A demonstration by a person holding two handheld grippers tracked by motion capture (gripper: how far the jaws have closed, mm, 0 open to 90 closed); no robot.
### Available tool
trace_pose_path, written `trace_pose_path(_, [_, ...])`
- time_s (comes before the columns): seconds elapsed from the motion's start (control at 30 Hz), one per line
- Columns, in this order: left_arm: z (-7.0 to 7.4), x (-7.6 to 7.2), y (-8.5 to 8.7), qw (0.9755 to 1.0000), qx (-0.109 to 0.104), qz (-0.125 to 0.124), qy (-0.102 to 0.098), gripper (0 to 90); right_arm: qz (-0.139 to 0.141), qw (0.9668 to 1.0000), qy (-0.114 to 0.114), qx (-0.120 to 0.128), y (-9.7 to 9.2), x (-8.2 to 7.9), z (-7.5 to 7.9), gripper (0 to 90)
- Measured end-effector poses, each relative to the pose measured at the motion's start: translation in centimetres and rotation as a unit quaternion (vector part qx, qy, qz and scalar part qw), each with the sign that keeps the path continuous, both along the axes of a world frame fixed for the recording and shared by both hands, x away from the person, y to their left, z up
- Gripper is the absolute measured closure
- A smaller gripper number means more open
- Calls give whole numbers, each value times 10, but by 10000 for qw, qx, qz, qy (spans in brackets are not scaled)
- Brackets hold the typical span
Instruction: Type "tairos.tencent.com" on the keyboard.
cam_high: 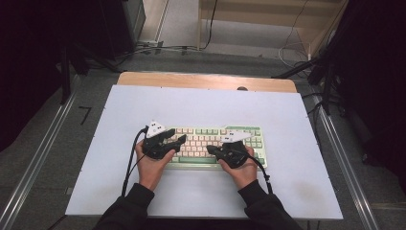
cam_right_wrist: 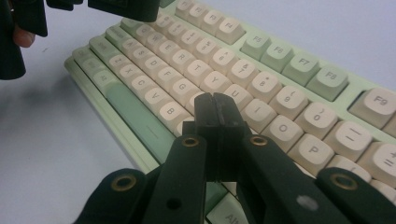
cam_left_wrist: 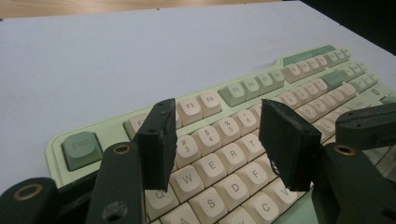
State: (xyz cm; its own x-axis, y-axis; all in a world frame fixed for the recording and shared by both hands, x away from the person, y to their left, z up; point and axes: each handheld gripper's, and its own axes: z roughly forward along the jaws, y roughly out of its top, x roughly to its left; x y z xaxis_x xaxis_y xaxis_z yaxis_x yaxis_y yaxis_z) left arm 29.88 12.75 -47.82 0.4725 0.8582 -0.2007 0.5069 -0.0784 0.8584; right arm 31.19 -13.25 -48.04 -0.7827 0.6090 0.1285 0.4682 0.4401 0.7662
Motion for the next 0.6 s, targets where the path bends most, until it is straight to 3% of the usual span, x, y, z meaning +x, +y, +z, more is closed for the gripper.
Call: trace_pose_path(0.6, [0, 0, -2, 10000, -4, -11, 19, 462, 181, 9997, -1, -183, 18, 0, -9, 877])
